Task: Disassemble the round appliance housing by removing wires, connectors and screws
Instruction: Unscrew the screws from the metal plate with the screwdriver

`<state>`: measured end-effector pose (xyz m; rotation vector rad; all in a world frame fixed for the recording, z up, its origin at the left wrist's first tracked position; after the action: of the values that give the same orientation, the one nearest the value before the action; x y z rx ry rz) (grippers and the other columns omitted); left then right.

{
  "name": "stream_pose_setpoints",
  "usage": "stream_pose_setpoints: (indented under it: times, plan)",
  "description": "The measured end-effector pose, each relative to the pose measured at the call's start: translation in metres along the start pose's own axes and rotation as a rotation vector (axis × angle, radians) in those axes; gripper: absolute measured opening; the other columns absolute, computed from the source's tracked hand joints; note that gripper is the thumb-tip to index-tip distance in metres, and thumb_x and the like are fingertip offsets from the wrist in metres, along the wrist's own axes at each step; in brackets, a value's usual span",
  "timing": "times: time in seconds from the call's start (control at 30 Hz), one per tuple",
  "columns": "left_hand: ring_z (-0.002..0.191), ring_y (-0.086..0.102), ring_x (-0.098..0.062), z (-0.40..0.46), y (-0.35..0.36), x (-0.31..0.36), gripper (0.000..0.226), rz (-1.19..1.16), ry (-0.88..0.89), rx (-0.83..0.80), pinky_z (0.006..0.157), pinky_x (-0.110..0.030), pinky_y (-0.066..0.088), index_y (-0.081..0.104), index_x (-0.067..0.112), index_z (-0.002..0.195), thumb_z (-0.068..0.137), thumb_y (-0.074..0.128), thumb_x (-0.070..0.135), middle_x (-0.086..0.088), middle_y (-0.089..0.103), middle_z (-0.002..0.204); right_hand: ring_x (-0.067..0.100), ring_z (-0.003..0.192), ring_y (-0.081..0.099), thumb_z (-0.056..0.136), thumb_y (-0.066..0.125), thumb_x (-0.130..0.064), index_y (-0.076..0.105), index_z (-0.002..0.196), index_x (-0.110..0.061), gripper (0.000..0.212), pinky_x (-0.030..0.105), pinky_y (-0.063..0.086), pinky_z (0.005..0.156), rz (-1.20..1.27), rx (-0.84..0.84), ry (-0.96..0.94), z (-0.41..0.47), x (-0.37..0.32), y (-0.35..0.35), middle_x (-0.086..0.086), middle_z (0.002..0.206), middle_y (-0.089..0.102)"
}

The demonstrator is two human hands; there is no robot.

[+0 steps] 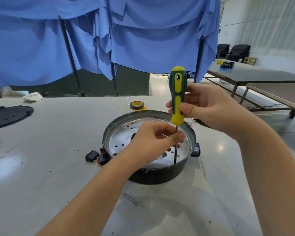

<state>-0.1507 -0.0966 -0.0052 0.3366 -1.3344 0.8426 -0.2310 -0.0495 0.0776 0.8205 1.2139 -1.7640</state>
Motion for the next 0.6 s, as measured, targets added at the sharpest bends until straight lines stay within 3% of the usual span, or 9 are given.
stream_pose_setpoints:
  times: [0.13,0.23,0.3,0.4,0.47,0.6]
  plan:
    - [0.078,0.072,-0.009,-0.0007,0.001,-0.0015,0.017,0.028,-0.009,-0.014,0.074,-0.03,0.059,0.071,0.026,0.088,0.091,0.062,0.011,0.008,0.076,0.084,0.015,0.091,0.072,0.089,0.06,-0.002,0.057,0.121,-0.012,0.033,0.026,0.058,0.081,-0.027,0.018,0.038,0.0002,0.0048,-0.0051,0.002,0.098,0.074]
    - [0.078,0.072,-0.009,-0.0014,0.0009,-0.0017,0.017,0.031,-0.004,-0.013,0.073,-0.027,0.059,0.071,0.025,0.088,0.09,0.063,0.011,0.008,0.076,0.082,0.012,0.088,0.071,0.073,0.074,-0.032,0.061,0.115,-0.019,0.046,0.028,0.058,0.082,-0.139,0.047,0.055,0.0003,0.0041,-0.0061,-0.002,0.101,0.073]
    - [0.078,0.072,-0.009,-0.0016,0.0016,-0.0016,0.016,0.039,0.0,-0.008,0.073,-0.034,0.06,0.072,0.026,0.087,0.09,0.064,0.012,0.009,0.076,0.081,0.013,0.084,0.069,0.06,0.073,-0.047,0.064,0.106,-0.02,0.054,0.027,0.058,0.08,-0.235,0.095,0.051,0.0008,0.0026,-0.008,0.0,0.1,0.07]
    - [0.078,0.072,-0.009,-0.0013,0.0021,-0.0013,0.016,0.051,0.004,0.001,0.074,-0.045,0.059,0.072,0.028,0.084,0.089,0.065,0.014,0.009,0.075,0.08,0.021,0.086,0.065,0.067,0.077,-0.039,0.066,0.097,-0.018,0.038,0.027,0.055,0.08,-0.27,0.128,0.033,0.0014,0.0023,-0.0096,0.008,0.097,0.07]
    - [0.077,0.072,-0.01,-0.001,0.0016,-0.0009,0.014,0.046,0.006,0.003,0.075,-0.045,0.06,0.073,0.027,0.083,0.087,0.068,0.015,0.008,0.075,0.079,0.017,0.086,0.067,0.072,0.077,-0.03,0.066,0.096,-0.026,0.026,0.02,0.056,0.079,-0.24,0.106,0.024,0.0009,0.0019,-0.0102,0.003,0.095,0.072]
    - [0.075,0.073,-0.014,-0.0001,-0.0021,-0.0014,0.009,0.028,0.013,0.029,0.072,-0.039,0.06,0.073,0.024,0.081,0.083,0.072,0.015,0.001,0.075,0.078,0.011,0.088,0.071,0.078,0.073,-0.013,0.063,0.111,-0.022,0.036,0.024,0.057,0.083,-0.144,0.052,0.022,-0.0011,0.0001,-0.0078,-0.002,0.093,0.075]
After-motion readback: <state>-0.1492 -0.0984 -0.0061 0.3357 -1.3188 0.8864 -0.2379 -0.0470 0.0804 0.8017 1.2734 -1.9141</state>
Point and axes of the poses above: each hand's wrist, its own z-axis towards the middle knuckle, its own y-axis out of the palm, x = y × z, the point moved 10 cm from there along z, towards the middle knuckle
